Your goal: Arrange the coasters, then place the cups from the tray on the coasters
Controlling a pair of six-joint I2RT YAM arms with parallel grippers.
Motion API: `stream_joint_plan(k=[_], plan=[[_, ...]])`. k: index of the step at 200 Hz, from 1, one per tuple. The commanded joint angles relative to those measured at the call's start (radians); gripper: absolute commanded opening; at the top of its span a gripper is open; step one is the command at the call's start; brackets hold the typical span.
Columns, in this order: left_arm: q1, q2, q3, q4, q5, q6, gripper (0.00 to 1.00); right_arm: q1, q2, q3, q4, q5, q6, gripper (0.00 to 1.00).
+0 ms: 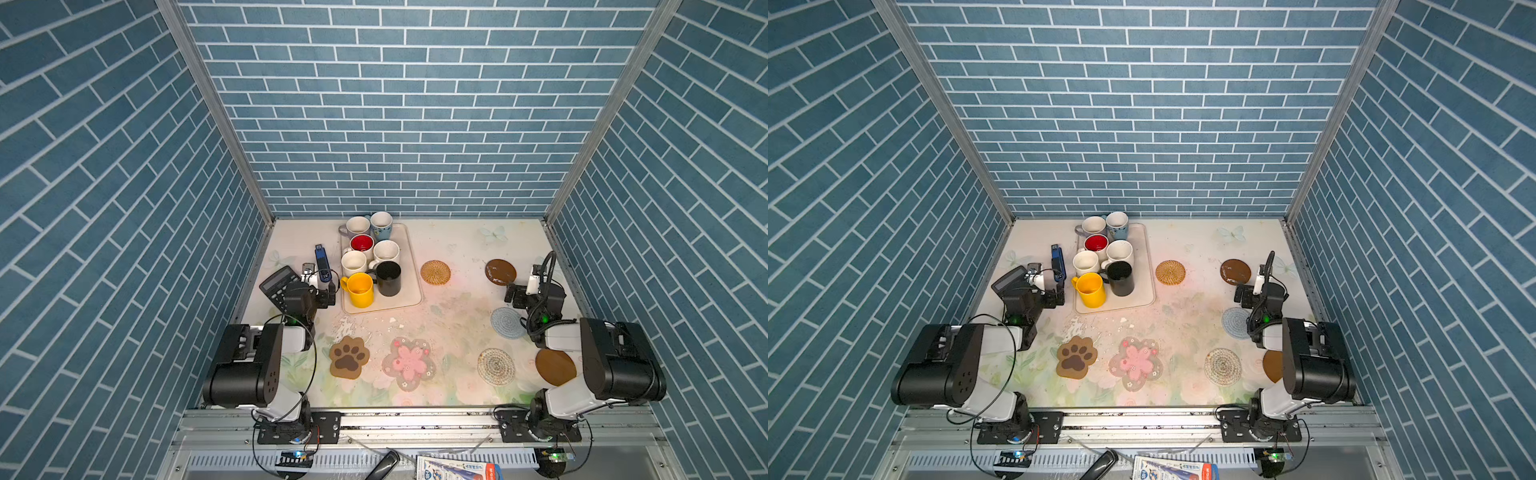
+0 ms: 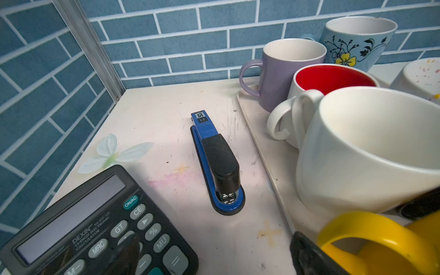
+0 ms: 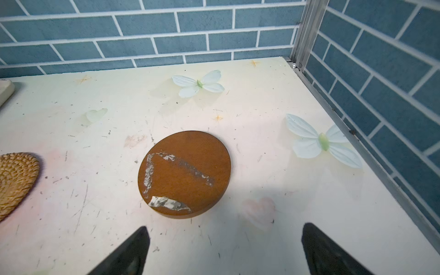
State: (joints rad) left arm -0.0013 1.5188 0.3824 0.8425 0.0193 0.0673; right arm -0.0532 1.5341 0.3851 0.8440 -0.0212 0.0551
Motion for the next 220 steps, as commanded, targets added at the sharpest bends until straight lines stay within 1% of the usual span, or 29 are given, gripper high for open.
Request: stream_joint_plan(k=[1,105,220], plan=[[-0.005,0.009,0.016,-0.005,-0.005,0.002,0.99,0.001,0.008,0.012,0.012,0.012,-0.008,0.99],[-0.003,0.009,0.019,-0.010,-0.001,0.000,0.99,-0.004,0.011,0.017,0.006,-0.008,-0.001,0.99],[-0.003,0.007,0.014,-0.003,-0.001,0.000,0.99,-0.003,0.007,0.013,0.011,0.008,-0.007,0.99]])
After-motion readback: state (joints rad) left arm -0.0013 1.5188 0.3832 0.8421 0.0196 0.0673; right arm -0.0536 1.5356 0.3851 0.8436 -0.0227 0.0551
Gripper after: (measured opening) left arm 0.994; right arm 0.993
